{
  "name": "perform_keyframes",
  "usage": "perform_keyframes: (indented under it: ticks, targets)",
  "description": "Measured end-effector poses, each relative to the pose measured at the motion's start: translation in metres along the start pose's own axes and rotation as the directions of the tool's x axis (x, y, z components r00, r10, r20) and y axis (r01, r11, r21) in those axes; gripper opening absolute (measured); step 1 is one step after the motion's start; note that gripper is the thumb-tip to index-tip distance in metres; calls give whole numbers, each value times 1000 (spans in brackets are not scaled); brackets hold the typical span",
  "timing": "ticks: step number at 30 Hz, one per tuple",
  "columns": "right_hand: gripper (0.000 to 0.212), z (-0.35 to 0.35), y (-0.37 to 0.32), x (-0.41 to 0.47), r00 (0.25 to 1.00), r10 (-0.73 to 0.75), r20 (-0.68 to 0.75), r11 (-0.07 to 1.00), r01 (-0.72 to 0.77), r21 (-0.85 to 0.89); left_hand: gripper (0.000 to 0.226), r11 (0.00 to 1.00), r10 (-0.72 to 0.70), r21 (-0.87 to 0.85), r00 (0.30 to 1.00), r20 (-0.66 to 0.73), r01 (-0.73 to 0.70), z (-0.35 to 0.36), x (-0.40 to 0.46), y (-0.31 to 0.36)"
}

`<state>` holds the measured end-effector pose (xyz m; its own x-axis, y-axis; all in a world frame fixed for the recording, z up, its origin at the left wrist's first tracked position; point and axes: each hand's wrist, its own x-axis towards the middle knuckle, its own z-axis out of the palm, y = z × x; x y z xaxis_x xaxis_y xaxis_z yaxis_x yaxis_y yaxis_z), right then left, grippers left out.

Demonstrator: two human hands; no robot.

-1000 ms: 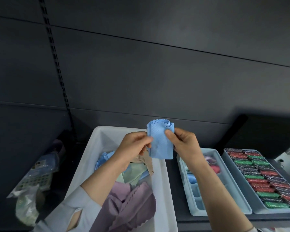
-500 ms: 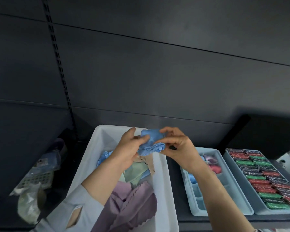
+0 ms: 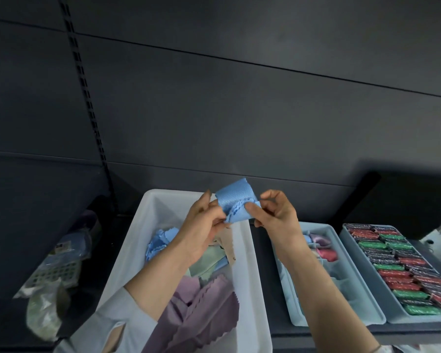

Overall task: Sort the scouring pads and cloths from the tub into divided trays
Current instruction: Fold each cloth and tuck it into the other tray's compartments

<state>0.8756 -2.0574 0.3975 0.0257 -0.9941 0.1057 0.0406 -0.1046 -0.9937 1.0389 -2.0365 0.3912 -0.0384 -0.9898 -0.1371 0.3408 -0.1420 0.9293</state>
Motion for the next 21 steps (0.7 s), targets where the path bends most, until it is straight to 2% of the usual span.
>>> perform_keyframes:
  ticks: [1, 2, 5, 7, 9, 11, 15, 19, 21]
  targets:
    - [32, 1, 1, 0, 1000, 10, 3, 1000, -10, -10, 53, 1000, -12, -9, 999, 42, 12, 1, -2, 1]
    - [32, 2, 1, 0, 1000, 20, 6, 1000, -19, -24, 56, 1000, -11, 11, 998, 59, 11, 2, -3, 0]
    - [34, 1, 3, 0, 994, 97, 45, 994, -95, -53, 88, 980, 63, 194, 997, -44, -54, 5, -3, -5]
    - [38, -2, 3, 0, 969, 217, 121, 975, -210, -66, 88, 954, 124, 284, 989, -79, -97, 5, -2, -7]
    - [38, -8, 3, 1, 939, 267, 216, 964, -263, -46, 86, 934, 152, 336, 985, -75, -119, 3, 0, -9]
    - [30, -12, 4, 1, 939, 225, 260, 973, -230, -12, 78, 935, 148, 334, 987, -70, -116, 1, 0, -9]
    - [20, -15, 8, -2, 958, 143, 248, 986, -160, 52, 31, 947, 127, 303, 990, -55, -104, 0, -1, -11]
    - [47, -17, 16, -6, 959, 168, 226, 980, -187, 66, 28, 963, 51, 266, 996, -74, -29, 6, -3, -16]
    - [50, -22, 21, -10, 962, 190, 198, 976, -206, 65, 32, 982, -21, 188, 998, -56, 32, 10, -3, -20]
